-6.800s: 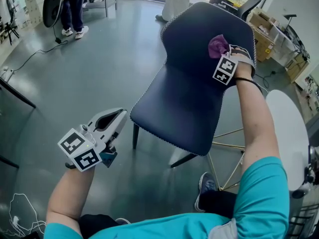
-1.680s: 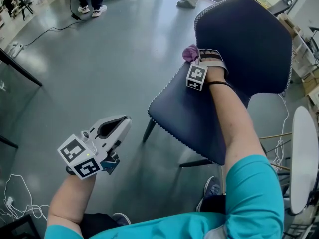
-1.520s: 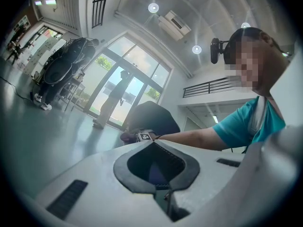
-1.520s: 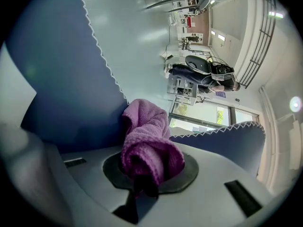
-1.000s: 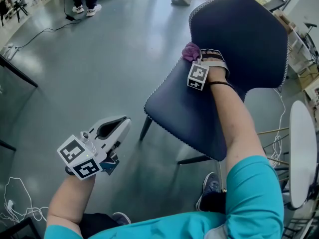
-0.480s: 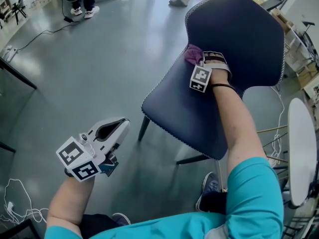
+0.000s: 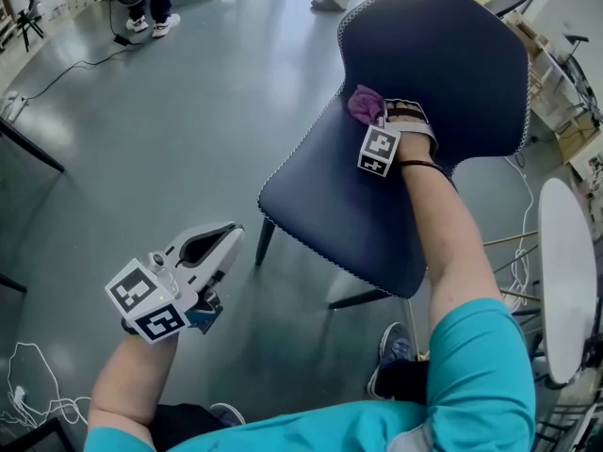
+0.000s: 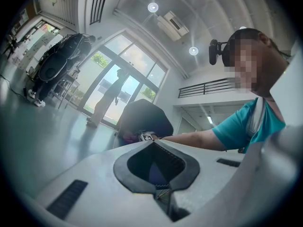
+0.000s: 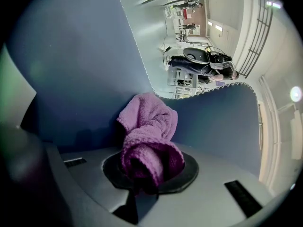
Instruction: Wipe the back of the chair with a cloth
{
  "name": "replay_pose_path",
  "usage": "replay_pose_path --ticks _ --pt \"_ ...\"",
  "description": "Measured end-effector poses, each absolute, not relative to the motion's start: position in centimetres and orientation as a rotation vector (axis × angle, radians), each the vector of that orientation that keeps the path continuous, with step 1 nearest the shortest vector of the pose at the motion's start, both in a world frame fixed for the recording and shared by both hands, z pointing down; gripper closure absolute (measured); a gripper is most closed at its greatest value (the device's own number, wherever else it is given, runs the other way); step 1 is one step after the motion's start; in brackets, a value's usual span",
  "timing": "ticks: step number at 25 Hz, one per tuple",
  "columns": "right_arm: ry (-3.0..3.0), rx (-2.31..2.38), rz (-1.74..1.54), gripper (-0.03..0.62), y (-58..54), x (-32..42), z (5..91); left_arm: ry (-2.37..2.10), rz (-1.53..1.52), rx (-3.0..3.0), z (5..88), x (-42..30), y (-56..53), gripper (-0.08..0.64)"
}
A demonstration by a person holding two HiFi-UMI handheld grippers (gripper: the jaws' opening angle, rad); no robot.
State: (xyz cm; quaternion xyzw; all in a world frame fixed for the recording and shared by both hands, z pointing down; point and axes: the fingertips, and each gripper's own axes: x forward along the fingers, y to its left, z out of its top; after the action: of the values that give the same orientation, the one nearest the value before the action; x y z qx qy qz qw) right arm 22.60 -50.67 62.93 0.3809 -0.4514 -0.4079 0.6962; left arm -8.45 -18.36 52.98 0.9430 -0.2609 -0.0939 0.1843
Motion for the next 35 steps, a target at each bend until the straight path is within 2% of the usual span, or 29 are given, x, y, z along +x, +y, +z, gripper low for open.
replay_pose_path --ticks 35 --pt "-0.993 0.898 -0.835 0.535 -45.6 30.6 63.0 -0.678 -0.244 2.678 52.7 -6.7 -17.0 0.557"
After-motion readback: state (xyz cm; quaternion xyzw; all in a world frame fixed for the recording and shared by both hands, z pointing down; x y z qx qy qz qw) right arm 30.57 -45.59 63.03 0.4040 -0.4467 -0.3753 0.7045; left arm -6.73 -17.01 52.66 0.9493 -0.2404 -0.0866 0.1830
